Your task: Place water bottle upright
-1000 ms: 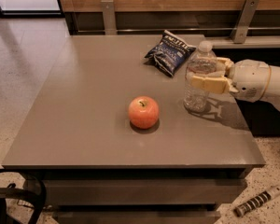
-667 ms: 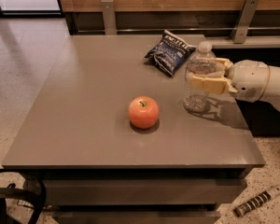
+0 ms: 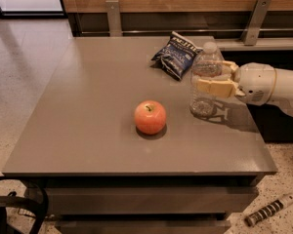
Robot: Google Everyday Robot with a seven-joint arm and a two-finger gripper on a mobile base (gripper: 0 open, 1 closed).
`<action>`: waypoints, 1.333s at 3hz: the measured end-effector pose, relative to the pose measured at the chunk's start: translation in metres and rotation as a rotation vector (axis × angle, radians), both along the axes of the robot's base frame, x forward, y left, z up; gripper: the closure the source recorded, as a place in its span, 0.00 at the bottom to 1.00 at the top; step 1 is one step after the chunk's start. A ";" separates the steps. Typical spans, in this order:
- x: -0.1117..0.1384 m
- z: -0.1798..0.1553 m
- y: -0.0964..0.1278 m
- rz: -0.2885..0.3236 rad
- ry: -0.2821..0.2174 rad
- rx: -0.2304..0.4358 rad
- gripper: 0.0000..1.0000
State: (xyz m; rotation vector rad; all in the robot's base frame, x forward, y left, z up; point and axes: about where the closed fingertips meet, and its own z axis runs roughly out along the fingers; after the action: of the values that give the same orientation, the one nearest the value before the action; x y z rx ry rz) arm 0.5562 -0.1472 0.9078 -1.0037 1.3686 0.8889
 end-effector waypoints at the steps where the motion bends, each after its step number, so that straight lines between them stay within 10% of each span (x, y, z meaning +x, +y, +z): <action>1: 0.000 0.002 0.000 0.000 0.000 0.000 0.82; 4: 0.000 0.003 0.004 0.006 -0.001 0.000 0.05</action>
Offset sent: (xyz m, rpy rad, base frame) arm 0.0000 0.0001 0.0022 0.0000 0.0000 0.0001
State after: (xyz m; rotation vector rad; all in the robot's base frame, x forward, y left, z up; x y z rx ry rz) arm 0.5563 -0.1436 0.9108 -1.0084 1.3651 0.8933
